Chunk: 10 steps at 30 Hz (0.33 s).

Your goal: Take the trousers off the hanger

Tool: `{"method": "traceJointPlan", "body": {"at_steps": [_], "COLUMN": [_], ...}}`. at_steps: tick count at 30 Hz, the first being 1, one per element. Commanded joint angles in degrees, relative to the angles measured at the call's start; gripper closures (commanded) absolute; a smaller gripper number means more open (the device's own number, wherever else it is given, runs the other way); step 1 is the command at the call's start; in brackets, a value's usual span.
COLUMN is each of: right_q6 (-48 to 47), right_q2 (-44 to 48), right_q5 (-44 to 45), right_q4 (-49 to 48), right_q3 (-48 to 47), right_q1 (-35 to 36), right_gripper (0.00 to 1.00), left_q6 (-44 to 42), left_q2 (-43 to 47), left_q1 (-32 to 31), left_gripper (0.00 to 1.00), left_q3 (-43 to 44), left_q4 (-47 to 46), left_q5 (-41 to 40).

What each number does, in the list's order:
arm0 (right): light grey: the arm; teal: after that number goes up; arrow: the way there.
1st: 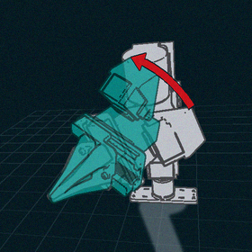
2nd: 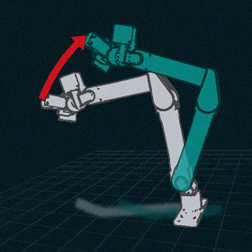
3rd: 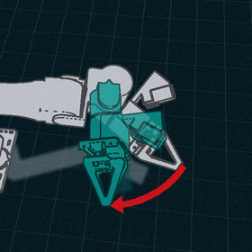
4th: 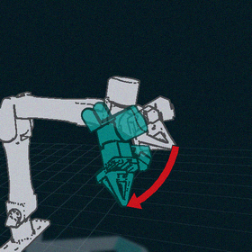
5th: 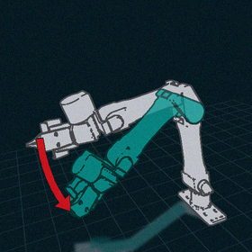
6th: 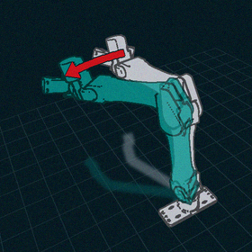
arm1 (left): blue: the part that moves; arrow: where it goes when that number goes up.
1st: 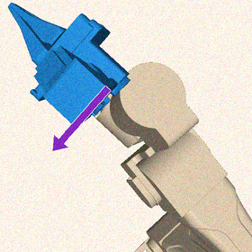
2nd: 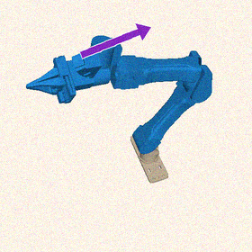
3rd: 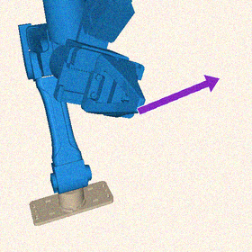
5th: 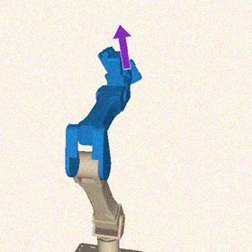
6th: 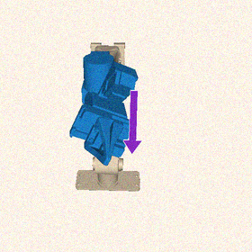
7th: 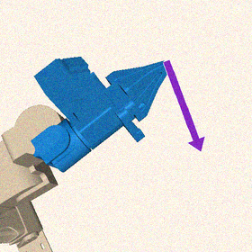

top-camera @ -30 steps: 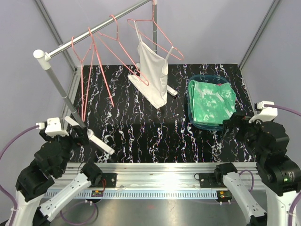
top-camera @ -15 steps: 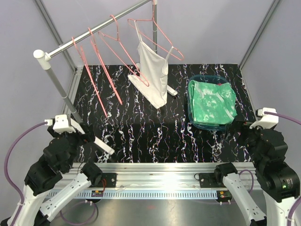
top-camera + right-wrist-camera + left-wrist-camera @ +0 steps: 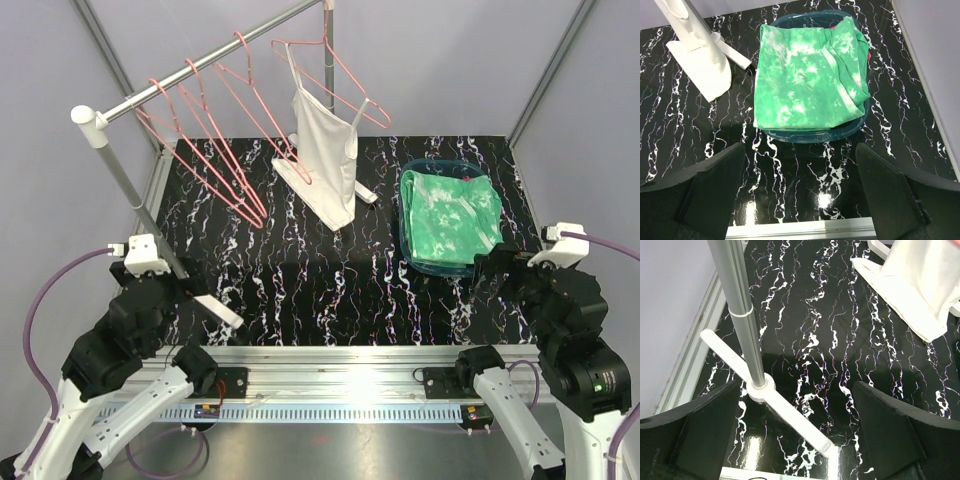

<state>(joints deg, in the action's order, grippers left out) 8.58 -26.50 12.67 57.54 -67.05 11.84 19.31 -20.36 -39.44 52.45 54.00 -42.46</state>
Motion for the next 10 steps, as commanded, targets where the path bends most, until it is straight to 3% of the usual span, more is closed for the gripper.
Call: {"method": "traceJointPlan", "body": {"at_steps": [1,10], "right_q6": [1.09,0.12], "right_q2": [-2.06,-2.59], "right_q5": [-0.98,0.16], "right_q4": [-3.84,-3.75], "right_q3": [0.51,0.78], "right_q1": [0.38,0.47], "right_gripper": [0.01,0.01], "left_q6": [0.99,0.82], "left_q2": [0.32,0.32], "left_q1": [-0.11,-0.11], "left_gripper": [0.01,0.01], "left_q3": [0.64,0.55], "left_q4": [-1.79,-1.79], "left_q5": [-1.49,-1.58]}}
